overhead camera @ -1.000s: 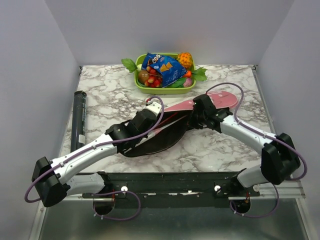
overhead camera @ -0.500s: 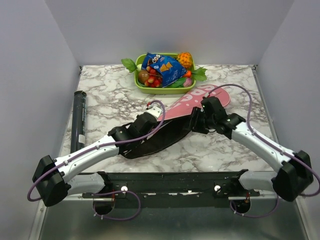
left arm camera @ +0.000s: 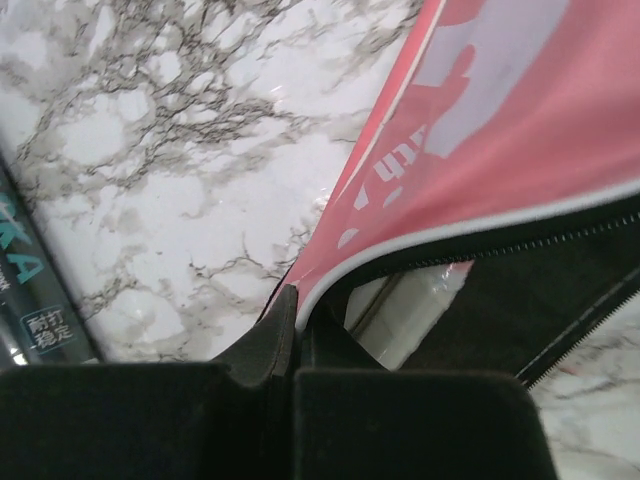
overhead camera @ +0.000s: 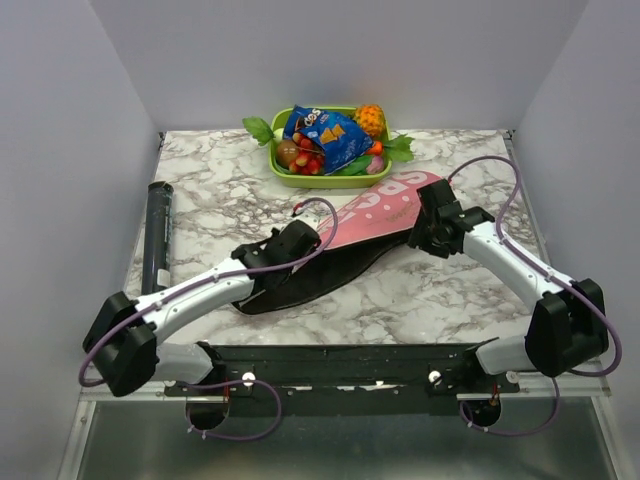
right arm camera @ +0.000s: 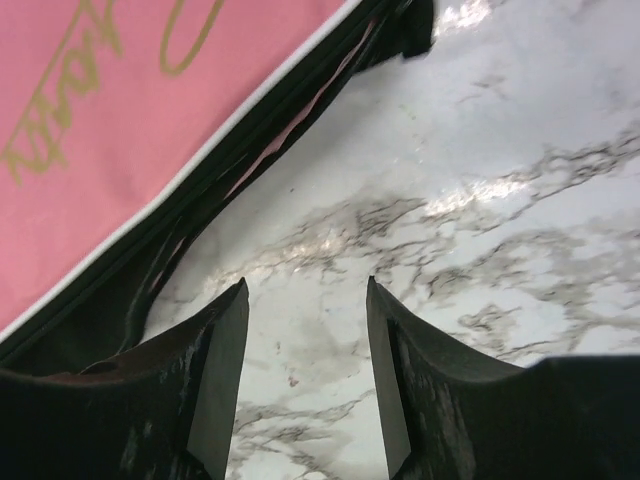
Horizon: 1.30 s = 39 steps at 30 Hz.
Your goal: Pack up the badminton gear
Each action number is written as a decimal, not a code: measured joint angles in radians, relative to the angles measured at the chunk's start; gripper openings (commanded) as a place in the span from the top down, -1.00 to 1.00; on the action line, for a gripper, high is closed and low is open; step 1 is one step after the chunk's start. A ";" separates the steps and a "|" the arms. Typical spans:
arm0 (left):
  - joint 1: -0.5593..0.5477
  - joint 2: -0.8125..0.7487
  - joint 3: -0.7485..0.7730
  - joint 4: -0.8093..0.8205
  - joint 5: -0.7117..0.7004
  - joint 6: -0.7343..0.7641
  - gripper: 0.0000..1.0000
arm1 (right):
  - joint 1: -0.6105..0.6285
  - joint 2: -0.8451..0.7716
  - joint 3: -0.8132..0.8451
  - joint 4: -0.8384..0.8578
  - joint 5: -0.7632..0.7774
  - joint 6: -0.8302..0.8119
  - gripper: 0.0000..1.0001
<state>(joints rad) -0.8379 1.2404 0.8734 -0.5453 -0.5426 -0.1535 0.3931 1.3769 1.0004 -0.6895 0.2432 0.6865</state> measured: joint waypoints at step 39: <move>0.015 0.676 0.542 -0.063 0.080 -0.098 -0.38 | -0.113 0.275 0.054 0.062 -0.063 0.024 0.11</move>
<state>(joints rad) -0.8227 1.9167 1.4151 -0.6086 -0.4629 -0.2512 0.2802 1.6516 1.0546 -0.6277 0.1806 0.7109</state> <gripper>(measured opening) 0.701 0.445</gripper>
